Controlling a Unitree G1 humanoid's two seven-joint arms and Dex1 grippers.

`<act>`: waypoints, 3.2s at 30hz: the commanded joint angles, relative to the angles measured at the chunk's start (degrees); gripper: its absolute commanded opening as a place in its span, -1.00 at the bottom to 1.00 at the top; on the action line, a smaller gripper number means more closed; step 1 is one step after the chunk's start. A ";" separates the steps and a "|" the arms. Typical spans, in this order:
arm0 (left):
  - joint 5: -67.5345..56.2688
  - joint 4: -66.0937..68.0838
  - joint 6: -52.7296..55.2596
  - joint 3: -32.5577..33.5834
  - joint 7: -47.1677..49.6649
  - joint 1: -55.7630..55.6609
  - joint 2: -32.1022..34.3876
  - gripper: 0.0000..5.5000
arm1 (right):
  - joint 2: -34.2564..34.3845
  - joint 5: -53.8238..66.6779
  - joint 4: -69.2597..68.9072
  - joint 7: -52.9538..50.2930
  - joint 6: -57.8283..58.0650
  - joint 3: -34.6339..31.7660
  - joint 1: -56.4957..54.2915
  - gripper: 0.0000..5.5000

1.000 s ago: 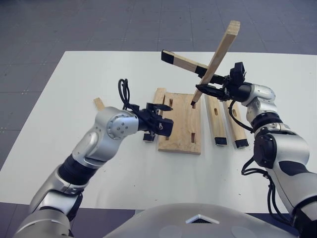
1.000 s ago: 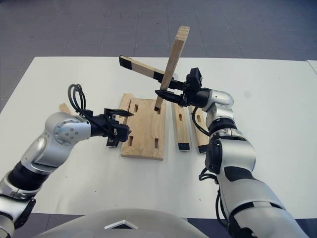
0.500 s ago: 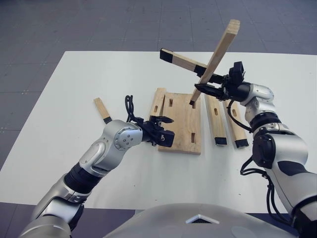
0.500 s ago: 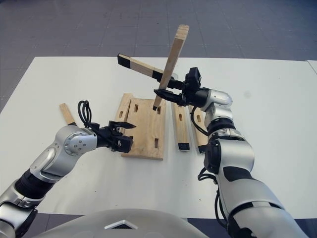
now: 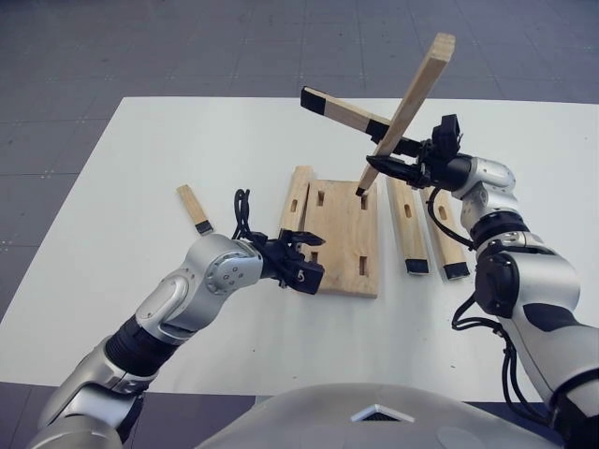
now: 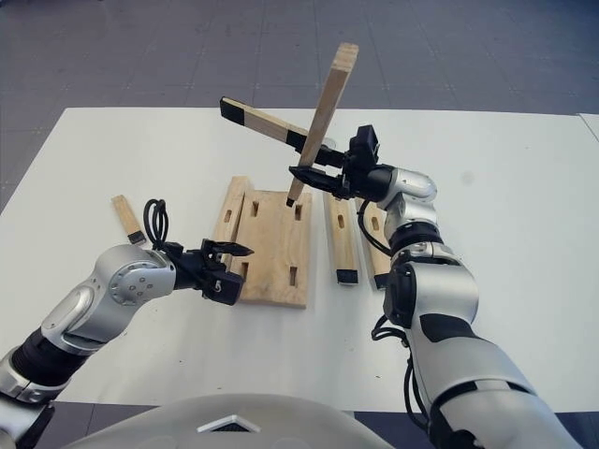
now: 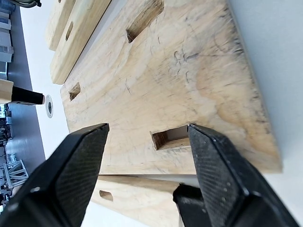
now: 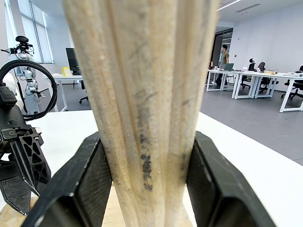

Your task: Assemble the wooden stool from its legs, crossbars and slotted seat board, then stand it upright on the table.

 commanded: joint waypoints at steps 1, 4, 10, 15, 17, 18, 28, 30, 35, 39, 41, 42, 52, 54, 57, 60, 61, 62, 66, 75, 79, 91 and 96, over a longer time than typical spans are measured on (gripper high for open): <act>-0.78 1.27 -1.53 0.18 -4.08 2.87 4.91 0.12 | -0.79 0.17 -0.74 0.33 0.52 -0.14 -1.58 -0.25; -1.00 2.57 -2.58 0.95 -3.99 2.87 5.99 0.12 | -1.08 0.16 -0.96 2.04 1.38 0.18 -0.77 -0.25; -1.55 6.80 -3.46 2.41 -3.08 -0.67 5.20 0.12 | -1.66 1.53 -4.32 5.06 3.05 4.64 3.28 -0.25; -4.12 9.05 -1.18 5.05 -3.26 -7.35 2.65 0.12 | -1.57 1.93 -4.45 5.05 1.37 6.68 3.94 -0.25; -5.05 7.68 0.93 5.70 -3.71 -9.15 1.22 0.12 | -1.23 1.70 -3.26 4.31 0.15 5.62 2.68 -0.25; -5.50 6.79 1.72 5.65 -4.10 -9.51 0.72 0.12 | -1.21 1.76 -2.93 3.78 -0.27 5.12 2.23 -0.25; -6.16 0.17 10.85 6.67 -3.80 -12.26 -3.26 0.12 | 1.25 1.92 -3.54 0.83 -5.96 2.98 6.82 -0.25; -5.94 -0.24 12.61 6.98 -3.35 -13.06 -4.14 0.12 | 1.43 1.82 -3.99 0.43 -7.29 2.83 8.39 -0.25; -5.97 -1.35 14.69 6.91 -3.08 -13.12 -4.34 0.12 | 0.88 1.21 -3.82 -0.83 -8.54 2.80 9.86 -0.25; -5.97 -1.96 15.75 6.49 -2.95 -13.26 -4.72 0.12 | 0.82 0.53 -3.51 -1.58 -9.77 3.21 10.30 -0.25; -5.86 -2.36 16.38 6.29 -2.79 -13.24 -5.08 0.12 | 1.20 0.16 -3.60 -1.52 -10.45 3.66 11.24 -0.25; -5.78 -2.61 16.70 6.20 -2.75 -13.21 -5.28 0.12 | 1.43 -0.11 -3.67 -1.47 -10.84 3.95 11.99 -0.25; -5.01 -6.36 22.96 5.18 -1.26 -11.76 -8.16 0.12 | 2.68 -3.19 -2.96 -10.76 -15.56 6.94 20.71 -0.25; -4.79 -7.25 24.60 4.62 -0.80 -11.41 -8.91 0.12 | 2.08 -3.57 -2.18 -13.64 -14.83 7.20 21.78 -0.25; -4.63 -8.14 26.20 4.03 -0.41 -11.07 -9.36 0.12 | 1.21 -4.30 0.26 -23.31 -6.83 7.33 21.52 -0.25; -4.95 -7.95 26.37 4.07 -0.41 -11.14 -8.91 0.12 | -0.04 -4.69 0.75 -28.16 1.37 8.23 18.43 -0.25; -5.05 -7.62 26.30 4.11 -0.39 -11.26 -8.83 0.12 | -0.77 -5.55 0.90 -29.88 5.43 9.13 16.63 -0.25; -5.10 -7.43 26.29 4.13 -0.35 -11.29 -8.77 0.12 | -1.23 -5.86 0.91 -30.72 8.77 9.59 15.46 -0.25; -5.18 -7.44 26.26 4.20 -0.25 -10.90 -8.63 0.12 | -1.67 -4.30 -1.97 -25.88 10.89 10.29 17.51 -0.25; -5.84 -6.69 25.44 4.33 -0.64 -11.33 -8.16 0.12 | -4.09 -4.69 -7.78 -5.77 9.68 15.89 21.47 -0.25; -6.35 -6.41 24.89 4.48 -1.01 -11.75 -7.59 0.12 | -4.87 -4.93 -6.87 -2.27 14.94 17.77 19.83 -0.25; -7.65 -5.87 24.43 4.28 -1.05 -12.44 -6.83 0.12 | -2.58 -4.37 -5.77 -3.45 11.66 17.90 8.73 -0.25; -7.62 -5.80 24.56 3.99 -0.91 -12.61 -7.00 0.12 | -2.39 -3.75 -4.44 -4.81 10.54 16.39 5.91 -0.25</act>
